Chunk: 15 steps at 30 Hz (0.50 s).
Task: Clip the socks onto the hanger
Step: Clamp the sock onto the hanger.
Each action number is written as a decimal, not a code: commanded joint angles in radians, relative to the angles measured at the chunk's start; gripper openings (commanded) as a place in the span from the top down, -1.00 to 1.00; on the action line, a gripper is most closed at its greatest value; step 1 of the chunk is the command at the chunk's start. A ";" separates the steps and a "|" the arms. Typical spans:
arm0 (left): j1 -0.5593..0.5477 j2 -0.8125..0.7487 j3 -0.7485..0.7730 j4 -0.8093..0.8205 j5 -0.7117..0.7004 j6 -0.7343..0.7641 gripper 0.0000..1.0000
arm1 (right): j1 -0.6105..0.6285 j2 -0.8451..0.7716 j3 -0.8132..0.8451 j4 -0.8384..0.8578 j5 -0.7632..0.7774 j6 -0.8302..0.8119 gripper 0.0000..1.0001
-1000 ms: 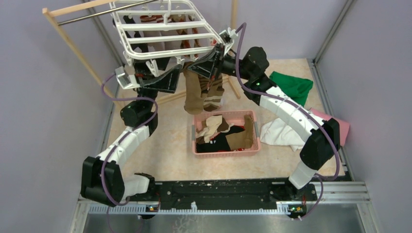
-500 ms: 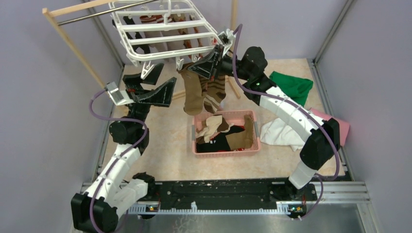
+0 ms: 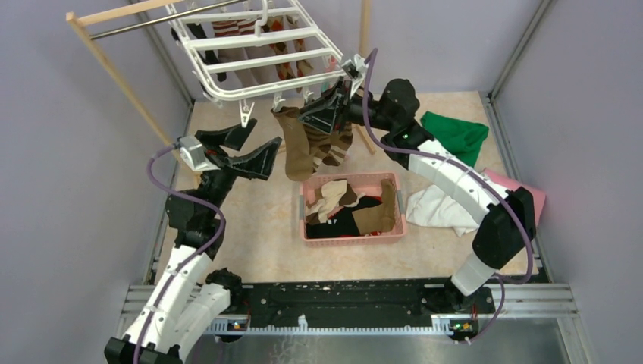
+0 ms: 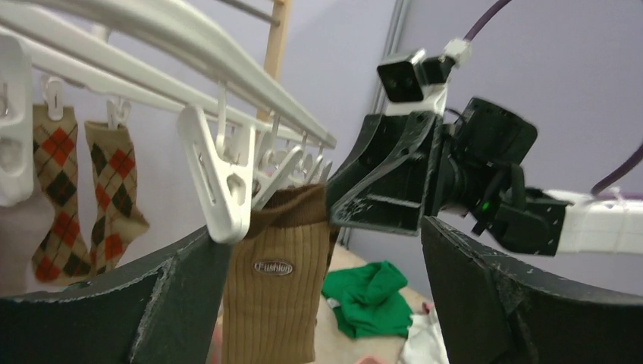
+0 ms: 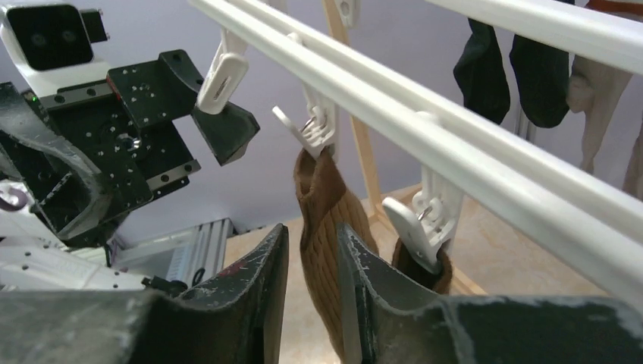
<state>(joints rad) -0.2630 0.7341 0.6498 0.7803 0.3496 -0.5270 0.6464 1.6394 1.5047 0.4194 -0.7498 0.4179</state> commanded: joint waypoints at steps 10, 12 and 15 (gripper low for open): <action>0.002 -0.202 -0.013 -0.521 0.017 0.249 -0.96 | -0.023 -0.226 -0.162 -0.125 -0.113 -0.318 -0.10; 0.002 -0.214 -0.031 -0.551 0.012 0.263 -0.96 | -0.024 -0.269 -0.229 -0.096 -0.124 -0.377 -0.18; 0.002 -0.220 -0.049 -0.590 -0.005 0.277 -0.96 | -0.020 -0.324 -0.317 -0.043 -0.121 -0.428 -0.30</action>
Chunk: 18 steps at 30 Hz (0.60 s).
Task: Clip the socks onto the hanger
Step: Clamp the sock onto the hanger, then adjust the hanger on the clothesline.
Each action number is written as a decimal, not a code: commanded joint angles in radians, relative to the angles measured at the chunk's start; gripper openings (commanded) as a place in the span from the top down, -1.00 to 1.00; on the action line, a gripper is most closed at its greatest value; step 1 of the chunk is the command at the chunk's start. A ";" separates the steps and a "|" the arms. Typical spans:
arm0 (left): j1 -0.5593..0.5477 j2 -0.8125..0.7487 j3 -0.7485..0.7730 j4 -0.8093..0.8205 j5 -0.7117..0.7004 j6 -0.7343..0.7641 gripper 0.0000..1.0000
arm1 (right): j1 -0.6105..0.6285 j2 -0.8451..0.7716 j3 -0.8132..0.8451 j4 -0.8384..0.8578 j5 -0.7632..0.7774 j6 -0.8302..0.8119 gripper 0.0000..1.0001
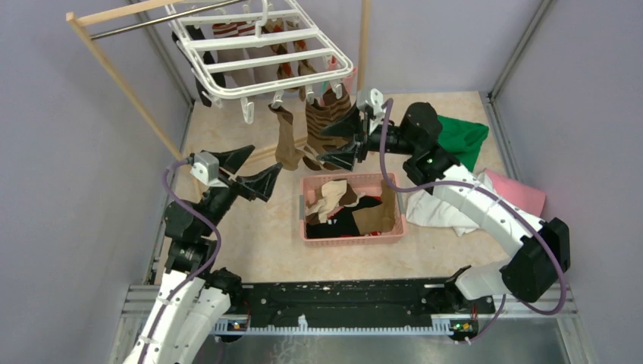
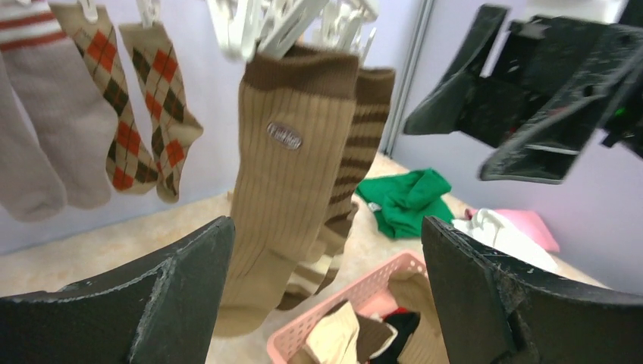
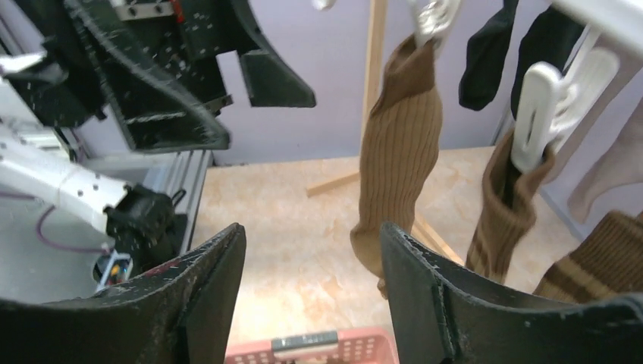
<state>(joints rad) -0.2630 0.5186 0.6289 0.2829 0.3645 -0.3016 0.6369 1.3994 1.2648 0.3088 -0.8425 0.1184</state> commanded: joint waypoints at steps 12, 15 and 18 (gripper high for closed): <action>0.003 0.001 -0.116 -0.174 -0.182 0.037 -0.96 | 0.131 -0.155 -0.352 0.251 0.210 -0.272 -0.29; 0.002 -0.013 -0.130 -0.198 -0.230 0.025 -0.97 | 0.209 -0.133 -0.393 0.353 0.357 -0.282 -0.26; 0.002 -0.033 -0.128 -0.234 -0.283 0.020 -0.98 | 0.277 -0.091 -0.413 0.453 0.496 -0.271 -0.23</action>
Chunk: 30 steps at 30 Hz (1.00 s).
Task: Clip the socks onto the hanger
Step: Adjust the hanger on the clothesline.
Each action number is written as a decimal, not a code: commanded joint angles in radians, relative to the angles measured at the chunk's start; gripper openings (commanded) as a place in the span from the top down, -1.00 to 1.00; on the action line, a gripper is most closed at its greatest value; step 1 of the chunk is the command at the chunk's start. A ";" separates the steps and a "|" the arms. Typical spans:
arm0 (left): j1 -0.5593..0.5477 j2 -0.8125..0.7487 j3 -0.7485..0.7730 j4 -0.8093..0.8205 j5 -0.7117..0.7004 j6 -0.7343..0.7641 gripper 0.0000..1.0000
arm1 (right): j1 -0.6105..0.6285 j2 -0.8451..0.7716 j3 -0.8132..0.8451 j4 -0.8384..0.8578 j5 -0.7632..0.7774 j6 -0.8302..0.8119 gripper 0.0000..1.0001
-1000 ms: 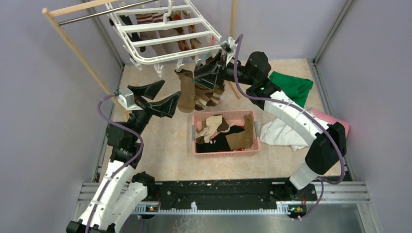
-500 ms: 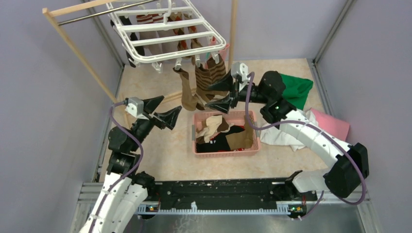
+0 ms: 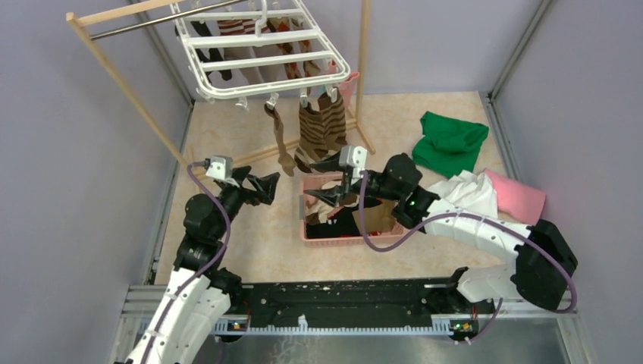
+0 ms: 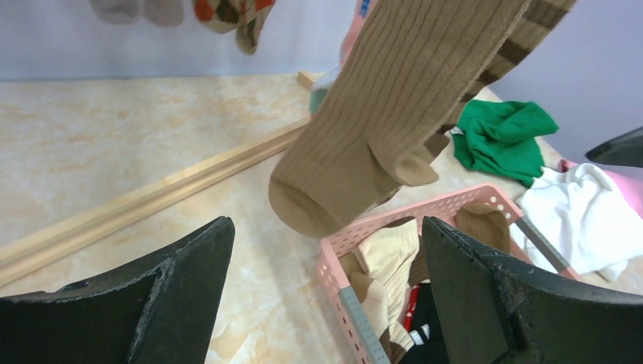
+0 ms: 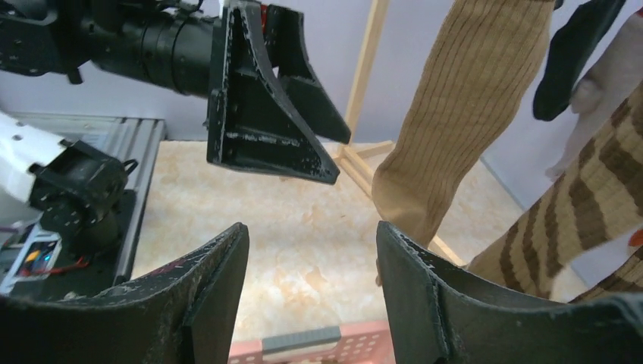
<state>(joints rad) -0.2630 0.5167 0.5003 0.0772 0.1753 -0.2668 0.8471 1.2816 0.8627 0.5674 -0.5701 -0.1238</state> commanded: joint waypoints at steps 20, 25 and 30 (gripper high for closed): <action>0.002 -0.194 0.013 -0.230 -0.296 0.087 -0.91 | 0.285 0.330 0.208 0.365 0.704 0.008 -0.20; 0.002 -0.200 0.031 -0.252 -0.303 0.121 -0.90 | 0.285 0.359 0.240 0.394 0.754 -0.031 -0.20; 0.003 -0.215 0.029 -0.264 -0.304 0.118 -0.89 | 0.286 0.376 0.251 0.394 0.778 -0.048 -0.19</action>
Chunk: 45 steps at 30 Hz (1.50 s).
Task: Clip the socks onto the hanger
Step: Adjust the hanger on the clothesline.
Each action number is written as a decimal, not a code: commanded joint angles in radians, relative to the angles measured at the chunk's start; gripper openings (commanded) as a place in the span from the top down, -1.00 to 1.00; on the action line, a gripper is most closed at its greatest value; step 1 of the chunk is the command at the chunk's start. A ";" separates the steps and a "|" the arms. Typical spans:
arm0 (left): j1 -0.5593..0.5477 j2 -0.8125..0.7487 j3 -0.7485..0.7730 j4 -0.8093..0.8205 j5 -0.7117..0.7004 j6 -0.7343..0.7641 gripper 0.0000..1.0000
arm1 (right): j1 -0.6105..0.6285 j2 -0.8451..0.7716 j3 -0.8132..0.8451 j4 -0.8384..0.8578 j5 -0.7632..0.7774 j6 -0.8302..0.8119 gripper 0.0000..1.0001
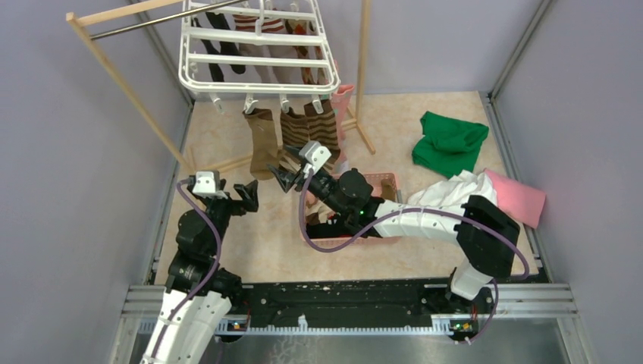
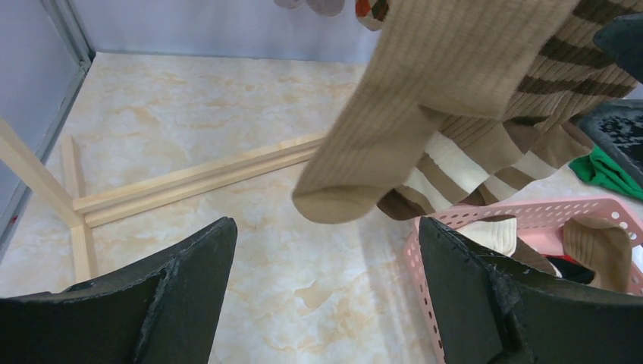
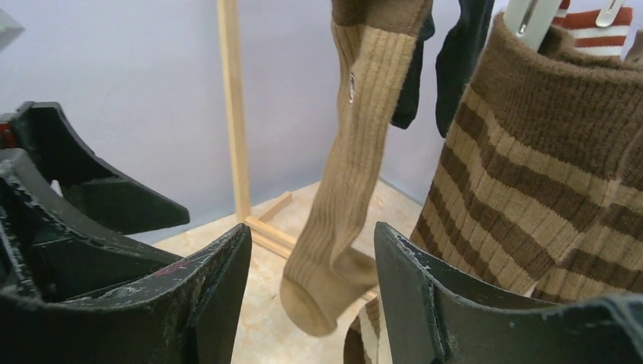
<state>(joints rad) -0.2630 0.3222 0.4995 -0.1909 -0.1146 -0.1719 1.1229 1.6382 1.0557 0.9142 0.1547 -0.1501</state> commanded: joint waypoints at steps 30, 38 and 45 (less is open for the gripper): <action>0.002 -0.095 0.073 -0.047 -0.013 0.008 -0.83 | -0.082 0.221 0.339 0.003 0.017 0.032 -0.19; 0.001 -0.097 0.073 -0.045 -0.011 -0.014 -0.81 | -0.129 0.252 0.387 -0.044 -0.048 0.077 -0.19; 0.001 -0.098 0.061 -0.037 -0.005 -0.041 -0.81 | -0.163 0.193 0.295 0.082 -0.153 0.108 1.00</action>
<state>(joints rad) -0.2630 0.2371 0.5377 -0.2554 -0.1215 -0.1886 0.9733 1.8874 1.3857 0.9005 0.0582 -0.0635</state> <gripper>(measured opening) 0.903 0.060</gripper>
